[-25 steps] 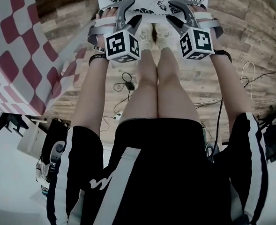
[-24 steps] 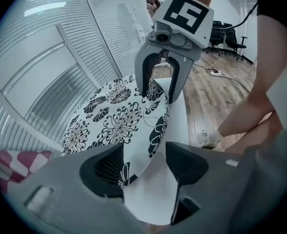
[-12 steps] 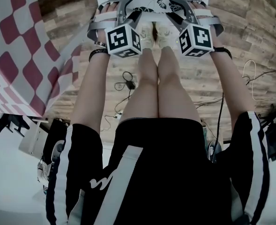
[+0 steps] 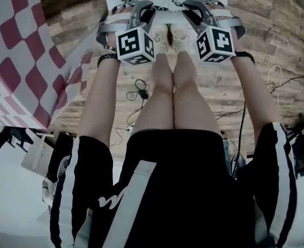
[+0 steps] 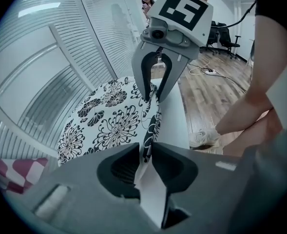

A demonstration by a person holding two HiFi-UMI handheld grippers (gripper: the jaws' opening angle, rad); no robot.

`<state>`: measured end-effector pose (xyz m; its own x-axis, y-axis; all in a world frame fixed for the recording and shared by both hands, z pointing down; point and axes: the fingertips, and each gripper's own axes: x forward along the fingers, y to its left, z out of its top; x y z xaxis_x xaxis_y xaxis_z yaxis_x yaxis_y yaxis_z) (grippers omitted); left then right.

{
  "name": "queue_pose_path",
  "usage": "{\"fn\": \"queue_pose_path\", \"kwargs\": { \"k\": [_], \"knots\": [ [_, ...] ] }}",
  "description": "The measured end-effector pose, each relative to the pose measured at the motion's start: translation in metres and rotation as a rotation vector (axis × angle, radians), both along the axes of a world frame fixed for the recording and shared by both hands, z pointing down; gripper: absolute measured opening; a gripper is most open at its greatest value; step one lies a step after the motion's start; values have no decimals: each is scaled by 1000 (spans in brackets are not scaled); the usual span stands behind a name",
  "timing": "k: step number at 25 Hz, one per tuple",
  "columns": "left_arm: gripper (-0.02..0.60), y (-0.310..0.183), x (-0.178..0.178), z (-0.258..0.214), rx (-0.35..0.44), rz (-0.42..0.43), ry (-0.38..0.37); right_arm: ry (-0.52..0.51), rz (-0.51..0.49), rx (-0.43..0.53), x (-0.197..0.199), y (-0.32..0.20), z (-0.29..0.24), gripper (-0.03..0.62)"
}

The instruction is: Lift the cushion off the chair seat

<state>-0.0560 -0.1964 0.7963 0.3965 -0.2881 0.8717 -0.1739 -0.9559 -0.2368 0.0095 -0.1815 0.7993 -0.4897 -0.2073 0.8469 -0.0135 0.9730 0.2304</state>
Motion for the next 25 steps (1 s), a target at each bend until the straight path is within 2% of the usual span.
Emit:
{"fn": "queue_pose_path", "kwargs": {
  "k": [2, 6, 25],
  "knots": [
    [62, -2, 0, -3, 1, -1, 4, -5, 10, 9, -1, -4, -4, 18],
    [30, -9, -1, -12, 2, -28, 26, -15, 38, 17, -1, -12, -11, 15],
    [17, -25, -1, -54, 15, -77, 52, -40, 100, 43, 0, -31, -53, 8]
  ]
}}
